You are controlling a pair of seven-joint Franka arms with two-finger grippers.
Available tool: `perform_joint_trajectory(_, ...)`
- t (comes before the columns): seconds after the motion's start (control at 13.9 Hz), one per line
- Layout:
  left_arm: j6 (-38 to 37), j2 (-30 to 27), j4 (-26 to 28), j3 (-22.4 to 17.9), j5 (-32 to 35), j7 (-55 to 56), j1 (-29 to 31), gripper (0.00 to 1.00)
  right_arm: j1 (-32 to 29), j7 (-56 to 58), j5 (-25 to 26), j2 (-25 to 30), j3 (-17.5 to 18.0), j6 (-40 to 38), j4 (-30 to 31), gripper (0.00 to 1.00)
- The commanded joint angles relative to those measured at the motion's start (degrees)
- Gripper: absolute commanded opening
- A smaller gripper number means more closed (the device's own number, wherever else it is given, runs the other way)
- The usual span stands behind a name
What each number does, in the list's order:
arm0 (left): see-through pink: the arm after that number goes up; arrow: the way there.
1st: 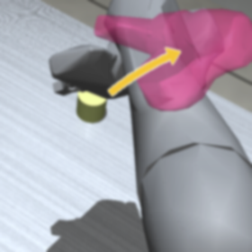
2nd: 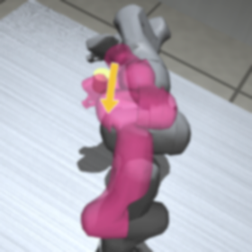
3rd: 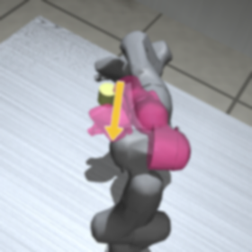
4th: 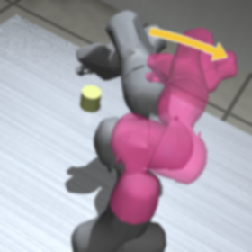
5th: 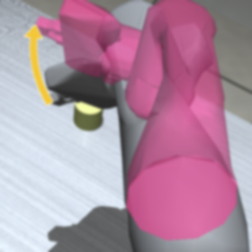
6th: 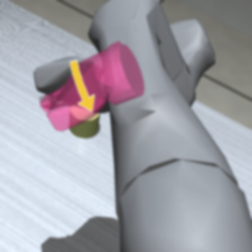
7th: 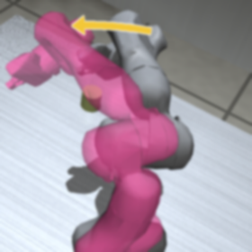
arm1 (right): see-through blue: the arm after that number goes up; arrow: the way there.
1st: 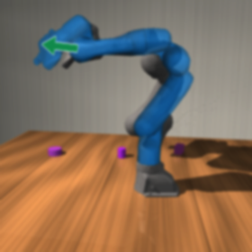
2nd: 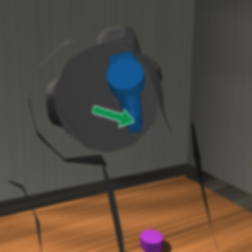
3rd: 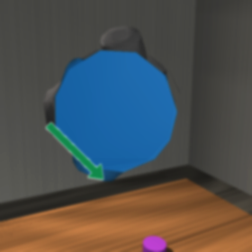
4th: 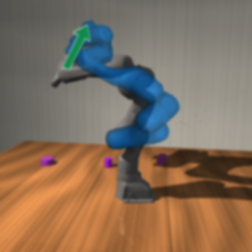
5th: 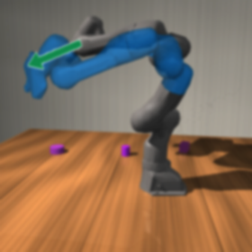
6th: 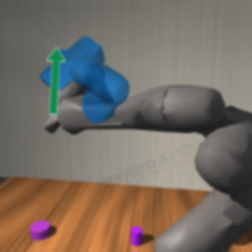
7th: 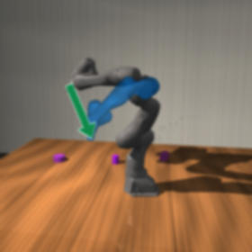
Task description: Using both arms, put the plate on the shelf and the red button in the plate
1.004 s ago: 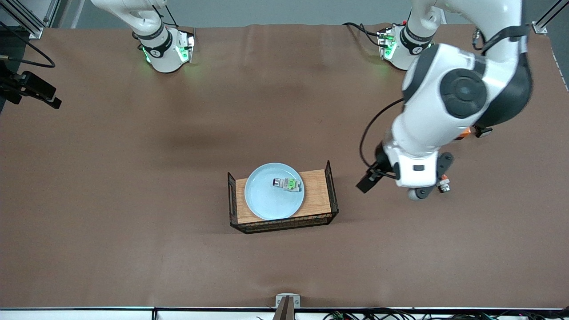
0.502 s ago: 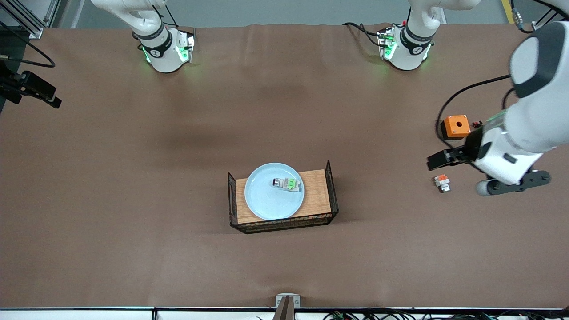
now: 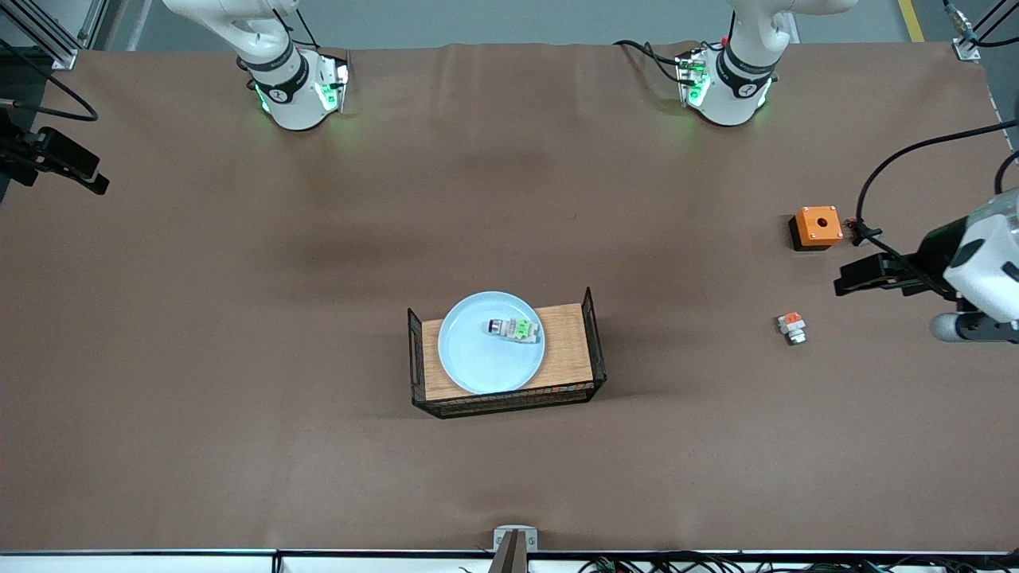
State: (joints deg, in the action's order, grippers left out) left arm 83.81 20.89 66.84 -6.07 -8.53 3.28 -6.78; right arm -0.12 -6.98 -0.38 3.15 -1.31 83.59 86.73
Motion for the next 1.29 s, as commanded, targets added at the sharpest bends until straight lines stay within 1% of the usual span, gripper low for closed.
perform_joint_trajectory(0.0,-1.1,-2.4,1.3,0.1,-0.8,-0.5,1.2,1.0,0.5,0.7,0.2,0.5,-0.5,0.1,-0.2,1.0)
perform_joint_trajectory(0.14,-1.5,-4.4,1.7,0.8,4.5,-0.3,0.5,1.0,0.5,0.6,0.2,0.5,-0.5,0.0,-0.7,1.0)
perform_joint_trajectory(0.22,-3.0,-4.5,1.7,2.4,5.4,-0.3,0.5,1.0,0.5,0.3,0.3,0.4,-0.5,-0.1,-1.3,1.0)
perform_joint_trajectory(0.36,-4.7,-6.4,3.3,3.1,5.5,0.1,0.4,1.0,0.4,0.5,0.3,-0.1,-0.5,-0.3,-1.7,1.0)
perform_joint_trajectory(0.79,-3.9,-18.2,16.5,5.1,5.4,0.3,0.5,1.0,0.4,0.1,0.6,-0.2,-0.5,-0.6,-1.7,1.0)
perform_joint_trajectory(1.08,2.6,-24.2,25.9,6.0,5.4,2.1,0.9,1.0,0.4,0.2,0.4,-0.2,-0.5,-0.6,-1.7,1.0)
perform_joint_trajectory(1.22,2.9,-24.8,26.2,6.1,5.4,2.4,0.8,1.0,0.4,0.1,0.5,-0.2,-0.5,-0.6,-1.7,1.0)
